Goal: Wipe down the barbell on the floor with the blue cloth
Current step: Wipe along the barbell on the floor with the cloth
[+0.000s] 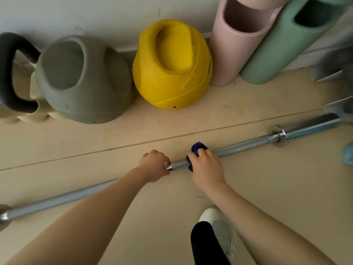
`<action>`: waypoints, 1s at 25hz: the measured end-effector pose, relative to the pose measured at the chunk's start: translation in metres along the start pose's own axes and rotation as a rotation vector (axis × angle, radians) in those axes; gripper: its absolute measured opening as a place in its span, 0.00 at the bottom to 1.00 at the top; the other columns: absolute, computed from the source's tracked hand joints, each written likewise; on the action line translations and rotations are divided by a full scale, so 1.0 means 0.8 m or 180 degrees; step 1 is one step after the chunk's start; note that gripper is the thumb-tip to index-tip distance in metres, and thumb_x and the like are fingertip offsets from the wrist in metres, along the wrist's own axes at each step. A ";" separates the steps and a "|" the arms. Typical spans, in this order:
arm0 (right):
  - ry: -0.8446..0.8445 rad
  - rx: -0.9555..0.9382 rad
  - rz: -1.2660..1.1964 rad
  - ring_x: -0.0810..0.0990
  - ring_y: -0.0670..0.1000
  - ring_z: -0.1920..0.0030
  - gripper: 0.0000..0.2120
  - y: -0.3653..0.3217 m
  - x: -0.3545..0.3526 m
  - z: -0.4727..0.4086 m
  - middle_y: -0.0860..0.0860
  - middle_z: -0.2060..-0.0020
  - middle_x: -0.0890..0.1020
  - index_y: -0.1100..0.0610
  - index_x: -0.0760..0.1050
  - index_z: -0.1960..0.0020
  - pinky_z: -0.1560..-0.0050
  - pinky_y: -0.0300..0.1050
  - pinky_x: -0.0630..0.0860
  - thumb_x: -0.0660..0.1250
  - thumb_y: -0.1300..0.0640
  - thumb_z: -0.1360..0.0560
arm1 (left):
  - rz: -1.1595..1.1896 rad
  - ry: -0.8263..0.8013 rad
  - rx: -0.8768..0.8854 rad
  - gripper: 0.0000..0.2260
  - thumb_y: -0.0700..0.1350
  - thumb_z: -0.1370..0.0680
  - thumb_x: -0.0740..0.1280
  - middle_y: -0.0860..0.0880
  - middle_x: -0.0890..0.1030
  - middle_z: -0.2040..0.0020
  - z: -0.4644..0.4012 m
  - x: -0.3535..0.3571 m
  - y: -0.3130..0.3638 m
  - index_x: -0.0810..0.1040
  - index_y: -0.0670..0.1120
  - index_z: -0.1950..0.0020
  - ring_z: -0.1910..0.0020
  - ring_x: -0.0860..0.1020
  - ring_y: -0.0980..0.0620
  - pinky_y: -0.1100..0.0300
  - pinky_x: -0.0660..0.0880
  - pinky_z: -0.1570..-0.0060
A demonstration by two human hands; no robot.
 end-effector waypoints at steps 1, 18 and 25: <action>-0.0066 -0.0120 -0.0099 0.77 0.55 0.71 0.16 -0.020 0.003 0.002 0.53 0.71 0.78 0.55 0.80 0.62 0.74 0.42 0.71 0.78 0.58 0.49 | -0.0028 0.0033 -0.0040 0.11 0.52 0.23 0.63 0.48 0.78 0.44 0.001 -0.001 0.001 0.77 0.49 0.46 0.40 0.71 0.46 0.53 0.69 0.44; -0.0907 -0.0467 -0.0028 0.75 0.60 0.47 0.14 0.029 0.024 0.000 0.58 0.49 0.77 0.55 0.75 0.44 0.53 0.52 0.74 0.66 0.59 0.29 | -0.0083 -0.0084 -0.0045 0.14 0.52 0.20 0.56 0.47 0.74 0.39 0.012 0.019 0.010 0.71 0.48 0.38 0.39 0.72 0.45 0.53 0.66 0.41; -0.0201 -0.0680 0.0686 0.78 0.60 0.65 0.21 0.084 -0.003 0.034 0.57 0.62 0.80 0.56 0.79 0.53 0.69 0.50 0.76 0.76 0.62 0.45 | 0.0052 -0.0219 0.0145 0.16 0.41 0.19 0.54 0.42 0.73 0.36 -0.009 0.024 0.069 0.66 0.43 0.31 0.38 0.72 0.42 0.50 0.69 0.38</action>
Point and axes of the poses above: each hand's wrist, its own z-axis away from the middle knuckle, its own x-axis out of the palm, y = z × x, the point moved 10 cm from there along -z, towards the middle knuckle
